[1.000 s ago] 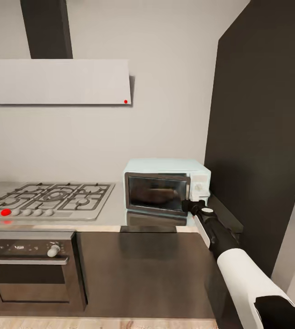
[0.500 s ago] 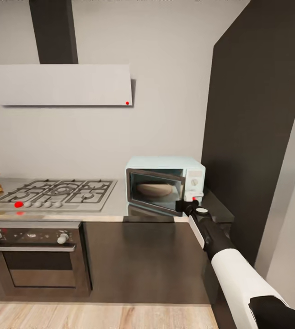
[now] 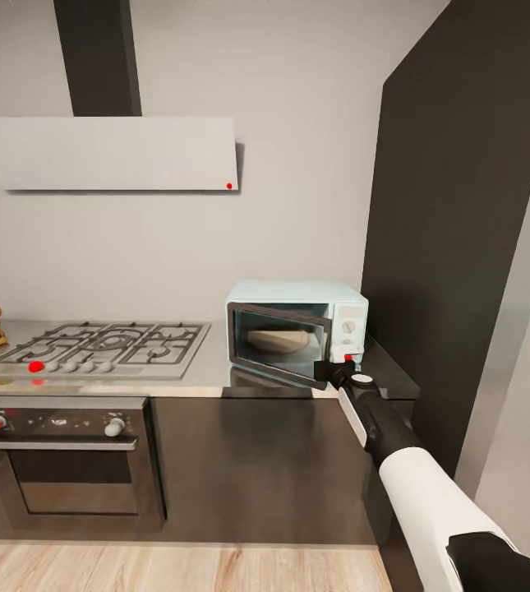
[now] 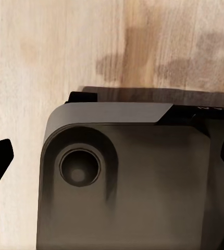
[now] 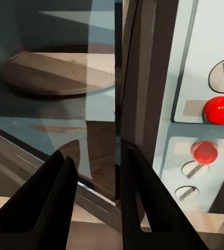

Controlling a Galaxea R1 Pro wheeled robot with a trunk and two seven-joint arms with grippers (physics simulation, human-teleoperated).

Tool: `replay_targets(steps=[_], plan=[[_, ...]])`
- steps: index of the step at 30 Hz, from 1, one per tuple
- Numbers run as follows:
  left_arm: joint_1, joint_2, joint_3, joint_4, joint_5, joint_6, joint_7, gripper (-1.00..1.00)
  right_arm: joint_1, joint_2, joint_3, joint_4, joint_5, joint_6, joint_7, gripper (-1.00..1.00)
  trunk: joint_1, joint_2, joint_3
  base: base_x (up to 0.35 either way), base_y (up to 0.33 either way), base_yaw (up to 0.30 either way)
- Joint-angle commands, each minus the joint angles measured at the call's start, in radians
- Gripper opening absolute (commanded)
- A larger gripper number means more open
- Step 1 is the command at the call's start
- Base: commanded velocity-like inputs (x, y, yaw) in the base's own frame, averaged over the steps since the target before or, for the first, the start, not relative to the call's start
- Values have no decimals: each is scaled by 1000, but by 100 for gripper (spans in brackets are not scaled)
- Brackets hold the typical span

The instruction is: In the kitchen, take the popcorn bag from the countertop, put it into the microwave, and heat it until the popcorn is cooked so the cooked popcorn ends up inside the bag.

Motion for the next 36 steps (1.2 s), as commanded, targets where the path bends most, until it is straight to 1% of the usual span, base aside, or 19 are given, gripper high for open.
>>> replay_targets(steps=[1,6,7,16,21,23,24,25,27,28,32,35,36], plan=[[0,0,1,-1,6,-2,0,100,-1,-44,-3,-2,12,6,-60,-100,0,-1,-1,0,0,0],[0,0,2,-1,6,-2,0,100,-1,-45,-3,-2,14,6,-58,-100,0,-1,-1,0,0,0],[0,0,2,-1,6,-2,0,100,-1,-46,-3,-2,15,6,-57,100,0,-1,-1,0,0,0],[0,0,2,-1,6,-2,0,100,-1,-49,-3,-2,17,9,-48,100,0,-1,-1,0,0,0],[0,0,1,-1,6,-2,0,100,-1,-51,0,-6,11,19,-38,100,0,-1,-1,0,0,0],[0,0,1,-1,6,-2,0,100,-1,-52,2,-8,11,37,-17,100,0,-1,-1,0,0,0],[0,0,2,-1,6,-2,0,100,-1,-54,3,-12,12,72,30,100,0,-1,-1,0,0,0],[0,0,2,-1,6,-2,0,100,-1,-64,2,-14,16,102,103,100,0,-1,-1,0,0,0],[0,0,2,-1,6,-2,0,100,-1,-88,3,-15,19,117,165,100,0,-1,-1,0,0,0],[0,0,2,-1,6,-2,0,100,-1,-109,3,-17,19,122,189,100,0,-1,-1,0,0,0],[0,0,2,-1,6,-2,0,100,-1,-163,4,-19,18,127,214,100,0,-1,-1,0,0,0],[0,0,2,-1,7,-2,0,100,-1,-179,5,-18,19,130,216,100,0,-1,-1,0,0,0],[0,0,2,-1,7,-2,0,100,-1,-191,4,-18,20,134,213,100,0,-1,-1,0,0,0]])
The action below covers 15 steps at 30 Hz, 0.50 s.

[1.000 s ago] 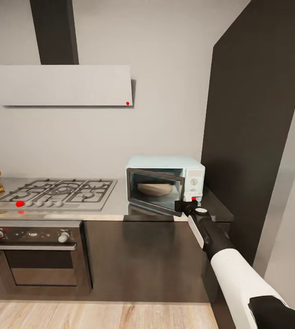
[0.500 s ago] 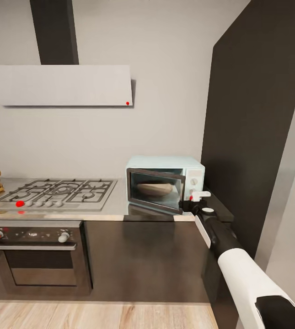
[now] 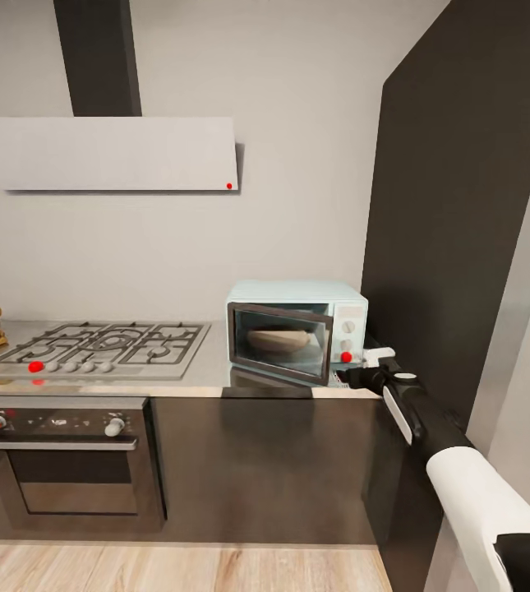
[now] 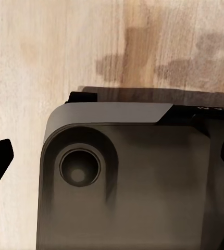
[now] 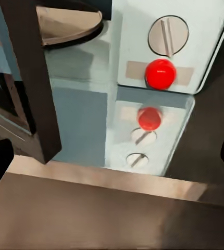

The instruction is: In the kitchen, take the popcorn bag from the countertop, put it into the microwave, and heat it until the popcorn is cooked so the cooked popcorn ends up inside the bag.

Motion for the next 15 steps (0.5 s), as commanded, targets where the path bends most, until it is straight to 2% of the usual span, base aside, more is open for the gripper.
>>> replay_targets(steps=[1,4,10,15], plan=[[0,0,2,0,6,-2,0,100,0,-8,2,-1,1,6,-1,100,0,-1,-1,0,0,0],[0,0,2,0,6,-2,0,100,0,-20,-6,-4,-3,0,-28,100,0,-1,-1,0,0,0],[0,0,1,0,6,-2,0,100,0,-16,-9,-17,-6,-1,-96,100,0,-1,-1,0,0,0],[0,-1,2,-2,6,-2,0,100,0,-11,-9,-18,-6,0,-113,100,0,-1,-1,0,0,0]])
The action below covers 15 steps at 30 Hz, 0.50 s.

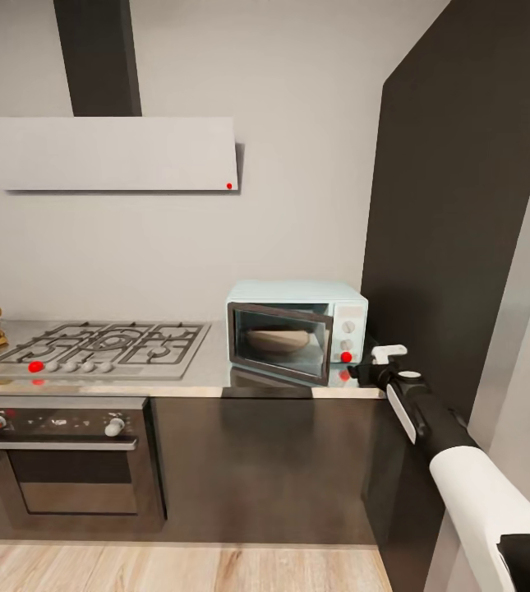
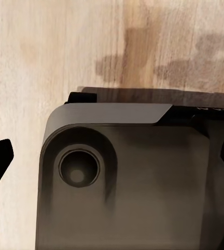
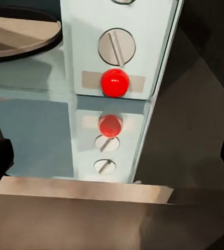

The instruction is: In the kitchen, take the popcorn bag from the countertop, put it into the microwave, and heat it until the popcorn is cooked so the cooked popcorn ends up inside the bag.

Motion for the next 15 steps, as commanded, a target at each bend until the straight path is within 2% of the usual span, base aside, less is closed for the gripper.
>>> replay_targets(steps=[1,6,15], plan=[[0,0,2,-1,6,-2,0,100,0,-1,2,-2,1,6,-4,100,0,-1,-1,0,0,0],[0,0,2,0,6,-2,0,100,0,3,4,-2,3,3,-24,100,0,-1,-1,80,0,0],[0,1,1,1,5,-1,0,100,0,4,4,-2,3,1,-24,100,0,-1,-1,305,0,0]])
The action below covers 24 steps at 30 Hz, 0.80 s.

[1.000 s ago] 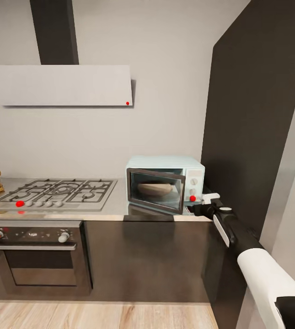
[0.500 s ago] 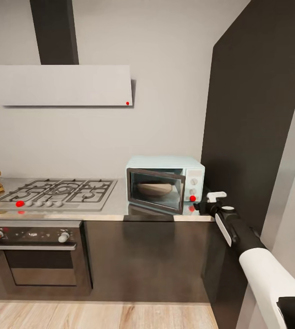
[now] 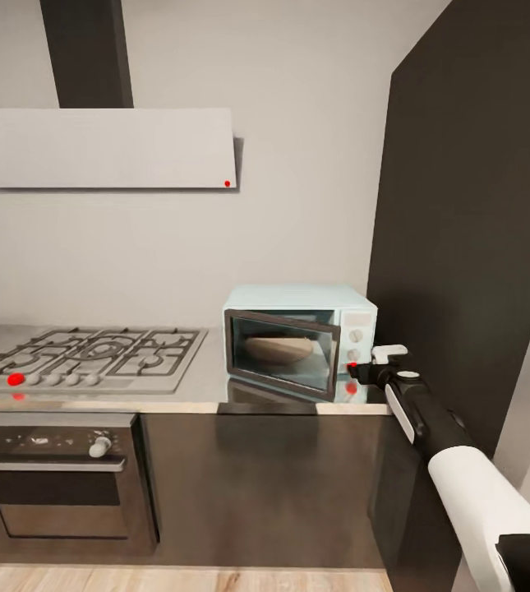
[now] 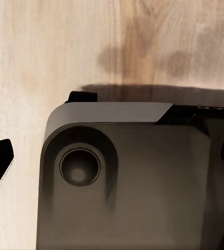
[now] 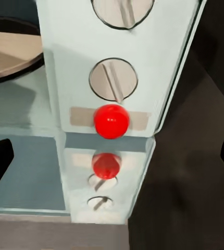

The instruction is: In the kitchen, take the popcorn bag from the countertop, put it into the microwave, and heat it until the popcorn is cooked so the cooked popcorn ends up inside the bag.

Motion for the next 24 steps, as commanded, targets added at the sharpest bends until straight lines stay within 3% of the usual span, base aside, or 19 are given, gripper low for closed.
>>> replay_targets(steps=[1,7,21,24], plan=[[0,0,1,0,6,-2,0,100,0,-1,2,-2,1,5,2,100,1,-1,-1,321,0,0],[0,0,2,-1,6,-3,0,100,0,0,4,-2,0,5,4,100,1,-1,-1,213,0,0],[0,0,2,-2,6,-4,0,100,0,17,6,0,-5,3,14,100,1,-1,-1,7,0,0],[0,0,2,-2,7,-4,0,100,0,17,7,1,-9,3,47,100,1,-1,-1,0,0,0]])
